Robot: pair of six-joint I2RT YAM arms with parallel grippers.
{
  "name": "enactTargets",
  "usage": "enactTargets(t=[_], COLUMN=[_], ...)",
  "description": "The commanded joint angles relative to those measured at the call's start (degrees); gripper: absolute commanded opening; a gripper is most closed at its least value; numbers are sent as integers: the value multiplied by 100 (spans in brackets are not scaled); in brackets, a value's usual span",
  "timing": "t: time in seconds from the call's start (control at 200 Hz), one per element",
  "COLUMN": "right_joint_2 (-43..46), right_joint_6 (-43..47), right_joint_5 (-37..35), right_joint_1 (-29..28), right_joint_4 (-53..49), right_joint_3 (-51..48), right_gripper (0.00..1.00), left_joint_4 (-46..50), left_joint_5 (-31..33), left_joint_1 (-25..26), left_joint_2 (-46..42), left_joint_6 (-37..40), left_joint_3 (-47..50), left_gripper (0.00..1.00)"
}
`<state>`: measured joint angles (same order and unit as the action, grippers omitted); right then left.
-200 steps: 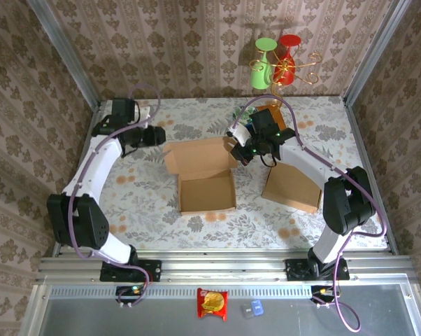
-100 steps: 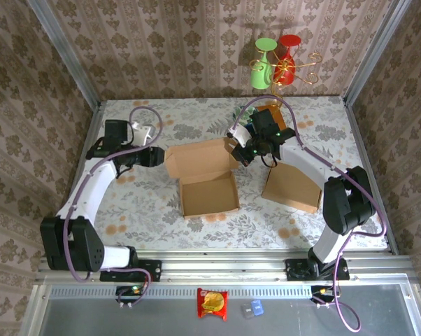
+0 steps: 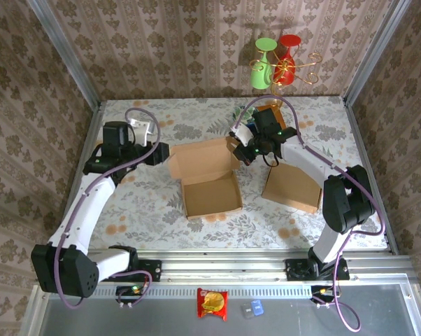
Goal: Fold the paper box
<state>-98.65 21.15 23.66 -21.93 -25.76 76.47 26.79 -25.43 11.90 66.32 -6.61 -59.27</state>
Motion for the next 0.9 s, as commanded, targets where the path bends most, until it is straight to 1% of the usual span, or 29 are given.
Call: enactTargets(t=[0.0,0.06,0.175,0.265,0.39,0.535,0.59,0.68,0.8,0.895], right_joint_2=[-118,-119,-137,-154,-154,-150,-150,-143,-144,-137], right_joint_6=[195,230,241,253,269,241,230,206,172,126], right_joint_5=[167,174,197,207,228,252,263,271,271,271], right_joint_1=[30,33,60,75,84,84,84,84,84,77], right_joint_4=[-143,-159,-173,-192,-210,-195,-186,-187,-166,-158], right_joint_3=[126,129,120,139,158,149,142,140,149,164], right_gripper=[0,0,0,0,0,0,0,0,0,0], left_joint_4=[599,635,682,779,793,702,681,631,599,604], left_joint_5=[154,246,207,91,58,59,111,151,270,353], left_joint_1=[146,210,208,212,233,311,347,389,492,547], left_joint_2=[-94,-73,197,539,890,1130,1184,1274,1351,1396], left_joint_6=[777,979,1321,1533,1601,1558,1553,1508,1504,1504], left_joint_3=[247,291,183,30,-116,-234,-263,-312,-365,-376], left_gripper=[57,59,59,57,49,43,39,29,27,22])
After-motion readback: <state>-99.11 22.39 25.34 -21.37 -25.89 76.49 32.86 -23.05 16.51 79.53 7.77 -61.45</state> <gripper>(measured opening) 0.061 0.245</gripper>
